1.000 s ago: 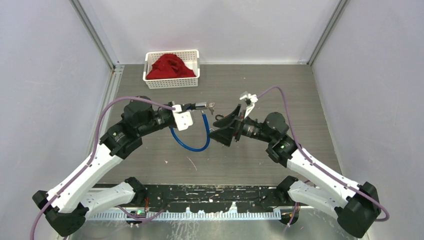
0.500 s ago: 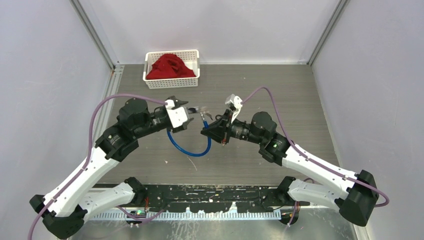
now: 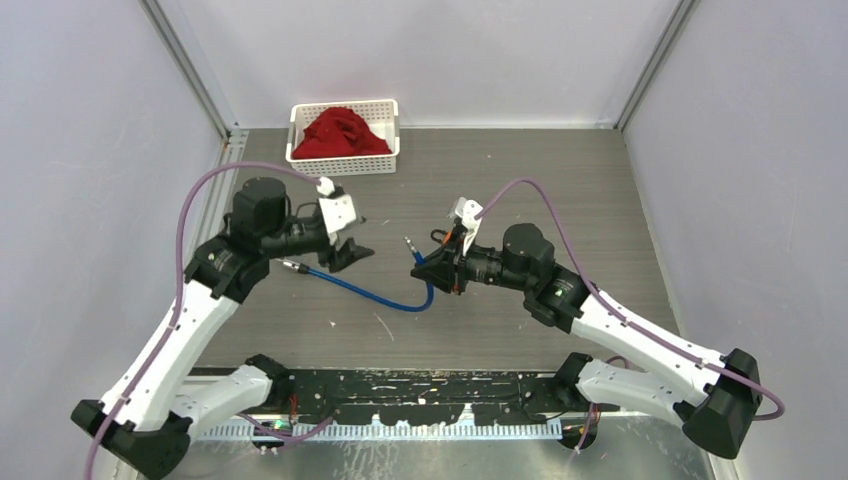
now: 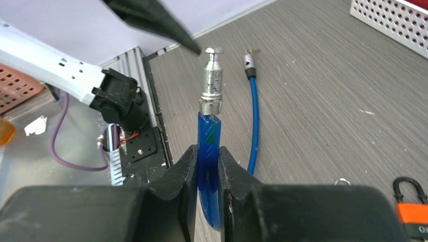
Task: Unlock with the key
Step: Place the lock at the center of the board.
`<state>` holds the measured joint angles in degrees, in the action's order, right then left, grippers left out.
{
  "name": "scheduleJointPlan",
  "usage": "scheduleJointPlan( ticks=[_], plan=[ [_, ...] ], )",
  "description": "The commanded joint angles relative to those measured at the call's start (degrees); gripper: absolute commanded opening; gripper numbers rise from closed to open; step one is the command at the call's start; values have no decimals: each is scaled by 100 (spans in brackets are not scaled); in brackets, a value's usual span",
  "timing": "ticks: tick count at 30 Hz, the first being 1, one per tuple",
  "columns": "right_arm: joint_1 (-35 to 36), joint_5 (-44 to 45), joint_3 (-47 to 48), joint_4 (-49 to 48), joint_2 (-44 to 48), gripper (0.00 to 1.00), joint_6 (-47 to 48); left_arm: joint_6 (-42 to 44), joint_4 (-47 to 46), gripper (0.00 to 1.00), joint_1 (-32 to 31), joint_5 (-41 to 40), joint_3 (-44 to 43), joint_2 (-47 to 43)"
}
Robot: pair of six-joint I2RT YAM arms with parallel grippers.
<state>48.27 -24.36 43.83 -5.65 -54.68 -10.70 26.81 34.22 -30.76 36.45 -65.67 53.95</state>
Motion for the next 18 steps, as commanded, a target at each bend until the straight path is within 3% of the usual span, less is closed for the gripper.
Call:
scheduleJointPlan(
  ticks=[1,4,8,12,18],
  plan=[
    [20,774,379,193,-206,3,-338,80,686,59,1147,386,-379,517],
    [-288,1037,643,546,-669,2,-1017,493,1736,60,1595,169,-992,1091],
    [-1301,226,501,507,-1137,3,-2462,801,2879,63,1742,-571,-1918,1802],
    [-1629,541,554,1011,-1274,6,-2408,453,3193,63,1759,-1138,-2360,2330],
    [-2265,585,461,1996,-1186,32,-2019,-217,3067,81,1775,-1502,-2466,2511]
  ],
)
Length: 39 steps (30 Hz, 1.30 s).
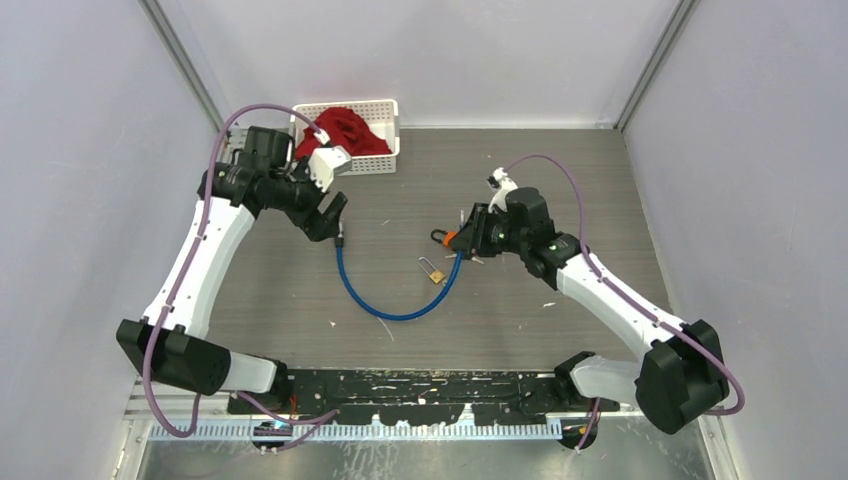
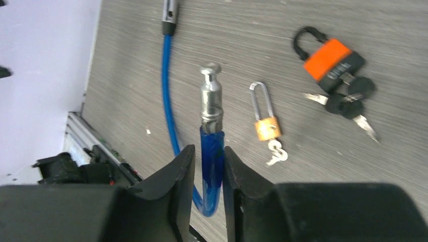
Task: Unlock with the key
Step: Place the lock at the center of the board, then reset both arms
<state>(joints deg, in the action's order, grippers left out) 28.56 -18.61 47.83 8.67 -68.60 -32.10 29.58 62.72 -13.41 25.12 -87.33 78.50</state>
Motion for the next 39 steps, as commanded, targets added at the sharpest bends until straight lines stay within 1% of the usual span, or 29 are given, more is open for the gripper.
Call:
scheduleJointPlan(
  ticks=[1,2,3,4,5,7,9,13,15,16,17,18,20,22,23,25,28,30,32,33,35,38,39],
  plan=[
    [-324,126,15,761,239,37,254,-582,222,83,39,-421,-333,103],
    [-362,193,-73,905,314,45,310,-662,221,85,58,-487,-355,136],
    [-411,252,-172,988,393,76,340,-755,192,87,85,-562,-368,181],
    [-460,328,-226,1062,478,97,366,-847,159,87,122,-632,-372,204],
    [-497,467,-267,1132,567,100,389,-925,128,91,167,-674,-349,229],
    [-505,776,-308,1134,798,100,421,-1031,-22,94,336,-691,-260,217],
    [-516,1248,-287,1129,925,100,433,-1137,-314,95,553,-617,-15,120],
    [-521,2703,-393,869,1190,100,330,-1392,-1243,96,1148,-472,731,-102],
    [-533,3554,-574,488,1275,100,301,-1535,-1914,97,1464,-434,1323,-211],
    [-534,4176,-711,286,1309,100,293,-1638,-2302,97,1599,-440,1631,-258],
    [-535,4496,-853,89,1333,100,300,-1733,-2631,97,1751,-419,1946,-290],
    [-535,5063,-1001,-125,1344,100,293,-1826,-3010,97,1868,-398,2265,-307],
    [-555,6024,-1396,-790,1295,100,566,-1993,-3801,97,2059,-449,2943,-320],
    [-614,6558,-1837,-1690,1185,100,1065,-2180,-4660,98,2209,-426,3647,-303],
    [-714,6680,-2020,-2128,1112,100,1266,-2245,-5255,98,2242,-407,4019,-306],
    [-929,6766,-2309,-2850,888,100,1612,-2335,-6126,98,2255,-394,4686,-302],
    [-1359,6914,-2467,-3461,404,100,1813,-2603,-7404,98,2245,-338,5526,-216],
    [-1560,6854,-2653,-4028,168,100,2061,-2808,-8151,100,2251,-259,5889,-182],
    [-1656,6719,-2985,-4867,-39,100,2383,-2915,-8416,99,2244,-223,6012,-216],
    [-1705,6618,-3156,-5296,-144,100,2476,-2978,-8696,99,2246,-215,6098,-196],
    [-1822,6269,-3418,-6035,-445,100,2600,-3098,-9113,99,2246,-233,6198,-133],
    [-1882,5966,-3446,-6666,-994,100,2791,-3321,-9558,100,2247,-331,6211,55],
    [-1908,5713,-3403,-6822,-1134,100,2892,-3386,-9714,99,2251,-385,6223,128]
  ],
)
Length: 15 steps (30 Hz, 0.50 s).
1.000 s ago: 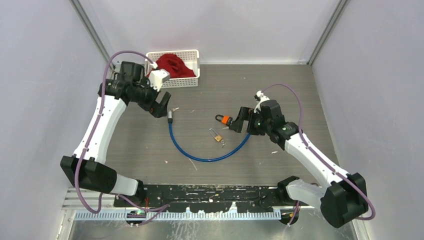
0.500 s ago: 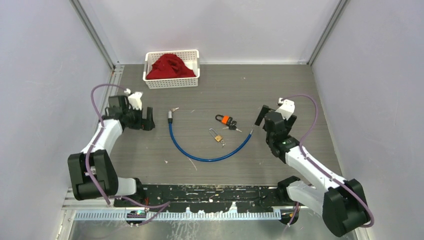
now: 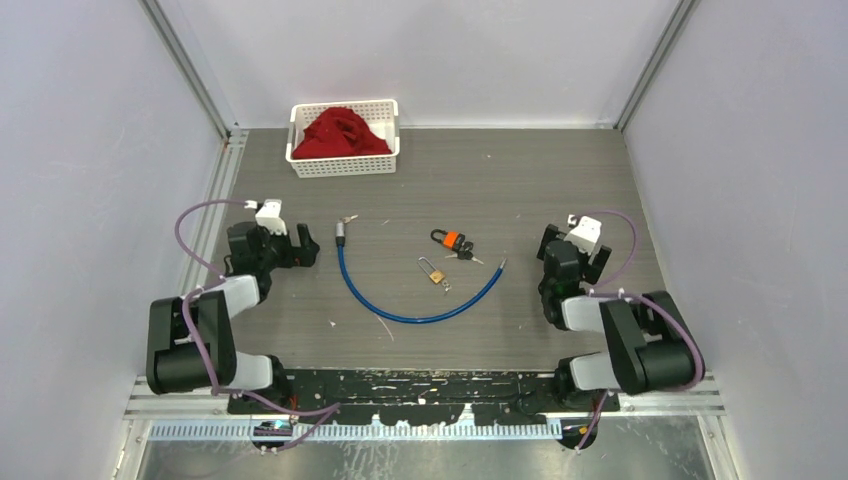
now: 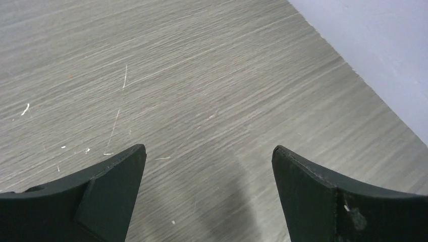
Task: Unlock with the key
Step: Reset both arms
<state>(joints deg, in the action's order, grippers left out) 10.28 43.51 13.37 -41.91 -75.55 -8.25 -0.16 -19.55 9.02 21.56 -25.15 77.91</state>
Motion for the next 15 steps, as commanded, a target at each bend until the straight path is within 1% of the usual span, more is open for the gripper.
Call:
scheduleJointPlan(
  ticks=[1,2,3,6,8,9,10,11,12,14,15],
  plan=[
    [-106,-795,127,-1877,-592,100,572,-473,-1712,99,4,-64,41,253],
    [-132,-1007,165,-1966,-751,100,637,-511,-2036,99,4,-76,125,336],
    [-132,-1121,151,-2104,-910,100,684,-516,-2567,99,-10,-63,270,474],
    [-258,-1892,57,-2331,-1051,100,808,-485,-3379,99,-67,41,415,872],
    [-376,-1976,-52,-2631,-1190,100,722,-316,-3183,99,-203,-129,484,731],
    [-378,-2096,-96,-2767,-1258,100,774,-169,-3385,99,-374,-434,616,723],
    [-379,-2176,-139,-2910,-1305,100,853,7,-4048,99,-581,-634,846,889],
    [-378,-2183,-143,-2975,-1334,100,860,73,-4954,99,-752,-756,1078,1278],
    [-378,-2193,-132,-2957,-1339,100,860,108,-5068,99,-820,-742,1150,1284],
    [-378,-2204,-127,-2918,-1333,100,852,282,-3513,100,-833,-658,755,880],
    [-380,-2205,-124,-2873,-1312,100,852,262,-3215,99,-828,-614,524,936]
  ],
)
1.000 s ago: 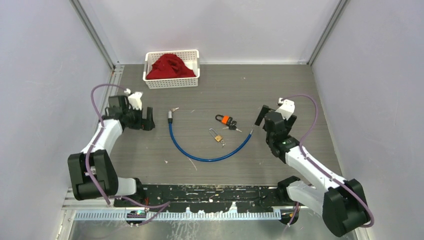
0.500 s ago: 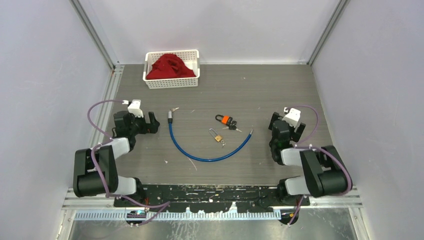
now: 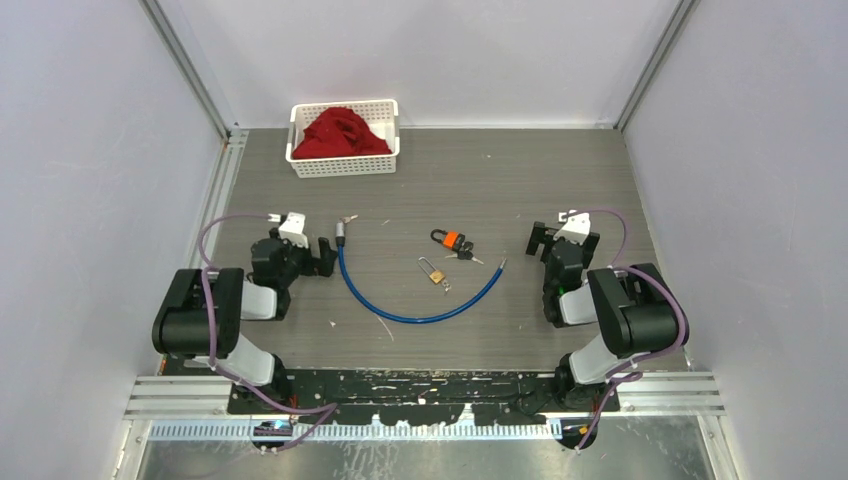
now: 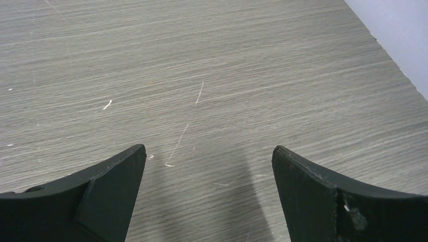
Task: Unlock with the key
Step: Reset both arms
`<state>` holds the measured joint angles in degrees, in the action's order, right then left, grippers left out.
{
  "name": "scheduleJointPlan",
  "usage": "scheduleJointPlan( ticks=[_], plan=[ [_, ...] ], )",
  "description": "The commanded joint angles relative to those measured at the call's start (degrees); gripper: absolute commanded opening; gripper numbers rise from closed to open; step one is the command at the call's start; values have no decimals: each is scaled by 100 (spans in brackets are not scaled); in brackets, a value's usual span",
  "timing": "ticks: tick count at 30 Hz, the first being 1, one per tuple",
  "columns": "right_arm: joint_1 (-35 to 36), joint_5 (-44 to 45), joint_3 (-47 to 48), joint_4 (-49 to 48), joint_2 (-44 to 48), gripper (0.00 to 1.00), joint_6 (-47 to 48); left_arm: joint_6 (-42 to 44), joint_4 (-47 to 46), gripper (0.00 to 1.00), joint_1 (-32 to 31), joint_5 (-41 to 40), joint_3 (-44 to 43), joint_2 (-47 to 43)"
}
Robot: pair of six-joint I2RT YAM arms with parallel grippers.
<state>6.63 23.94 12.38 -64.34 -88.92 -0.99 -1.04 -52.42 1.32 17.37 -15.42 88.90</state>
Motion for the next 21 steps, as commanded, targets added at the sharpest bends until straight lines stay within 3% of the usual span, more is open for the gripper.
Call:
scheduleJointPlan(
  ticks=[1,21],
  plan=[
    [-14,-245,-25,-589,55,100,127,260,-290,99,-16,-171,-445,-28],
    [-13,-245,-78,-765,18,100,154,276,-211,99,-18,-138,-423,-59]
  ],
)
